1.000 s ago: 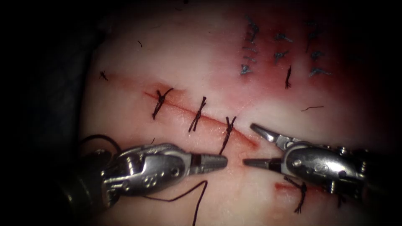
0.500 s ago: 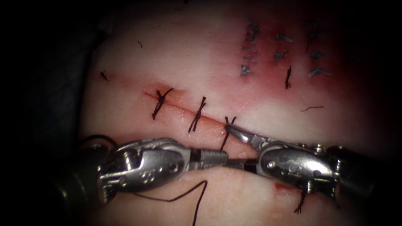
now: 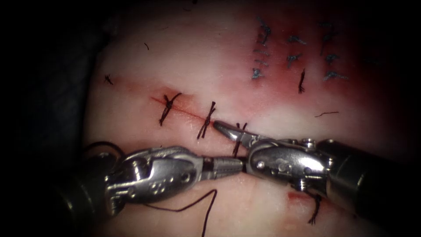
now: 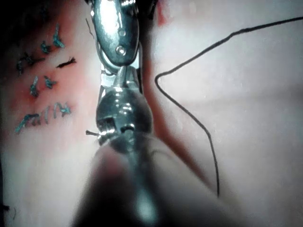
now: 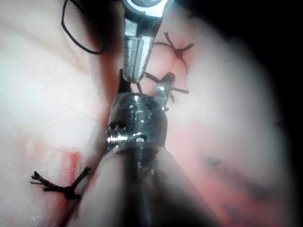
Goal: Wound Closure
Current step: Cut the suture tail with the right tool.
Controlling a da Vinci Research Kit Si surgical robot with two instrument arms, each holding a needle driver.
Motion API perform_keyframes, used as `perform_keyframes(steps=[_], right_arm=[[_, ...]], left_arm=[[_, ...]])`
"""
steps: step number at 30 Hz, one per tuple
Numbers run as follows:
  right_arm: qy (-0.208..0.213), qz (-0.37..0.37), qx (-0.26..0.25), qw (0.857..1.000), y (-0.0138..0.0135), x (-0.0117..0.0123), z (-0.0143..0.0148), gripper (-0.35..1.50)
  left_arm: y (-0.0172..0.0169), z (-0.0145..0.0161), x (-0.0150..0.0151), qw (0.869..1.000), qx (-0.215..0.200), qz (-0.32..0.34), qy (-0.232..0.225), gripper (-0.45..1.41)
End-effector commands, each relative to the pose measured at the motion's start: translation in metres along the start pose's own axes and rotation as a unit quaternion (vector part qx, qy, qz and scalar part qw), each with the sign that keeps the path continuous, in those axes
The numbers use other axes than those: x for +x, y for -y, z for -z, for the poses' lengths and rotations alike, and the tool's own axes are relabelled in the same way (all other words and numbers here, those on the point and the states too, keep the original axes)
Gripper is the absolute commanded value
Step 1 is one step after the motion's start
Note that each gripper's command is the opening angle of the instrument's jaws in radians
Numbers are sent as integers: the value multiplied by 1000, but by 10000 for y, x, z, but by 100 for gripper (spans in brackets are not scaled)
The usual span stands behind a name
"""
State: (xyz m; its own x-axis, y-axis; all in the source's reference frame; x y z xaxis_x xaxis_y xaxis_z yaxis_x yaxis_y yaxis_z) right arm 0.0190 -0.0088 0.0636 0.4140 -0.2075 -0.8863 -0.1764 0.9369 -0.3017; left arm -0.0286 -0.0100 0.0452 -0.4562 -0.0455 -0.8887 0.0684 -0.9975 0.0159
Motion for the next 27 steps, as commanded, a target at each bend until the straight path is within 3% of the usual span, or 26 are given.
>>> perform_keyframes(steps=[1, 11, 13, 14, 15, 16, 17, 24, 25, 27], right_arm=[[-5, 1, 0, 1000, -1, -4, -13, 131], [-16, 1, 4, 1000, -5, 5, -19, 131], [-22, 5, 6, 1000, -3, 5, -19, 118], [-23, 9, 6, 1000, -2, 5, -19, 91], [-22, 19, 17, 999, 1, 4, -18, 27], [-12, 29, 39, 999, 2, 3, -18, -25], [7, 39, 45, 998, 3, 3, -19, -35], [38, 54, 63, 996, 14, -4, -22, -35], [36, 52, 61, 996, 15, -4, -20, -10], [28, 31, 46, 998, 13, -5, -14, 88]], left_arm=[[5, -6, -1, 1000, 0, -2, -1, -35], [6, -8, -2, 1000, 1, 10, -1, -35], [5, -8, -1, 1000, 1, 10, -1, -35], [5, -8, -1, 1000, 1, 9, -2, -35], [4, -8, -1, 1000, 1, 9, -2, -35], [3, -9, -1, 1000, 1, 9, -2, -35], [3, -9, -1, 1000, 1, 9, -2, -35], [-3, -4, 2, 1000, -1, 7, -3, -35], [-4, -2, 2, 1000, -2, 6, -4, -35], [-6, 3, 4, 1000, -3, 6, -6, -35]])
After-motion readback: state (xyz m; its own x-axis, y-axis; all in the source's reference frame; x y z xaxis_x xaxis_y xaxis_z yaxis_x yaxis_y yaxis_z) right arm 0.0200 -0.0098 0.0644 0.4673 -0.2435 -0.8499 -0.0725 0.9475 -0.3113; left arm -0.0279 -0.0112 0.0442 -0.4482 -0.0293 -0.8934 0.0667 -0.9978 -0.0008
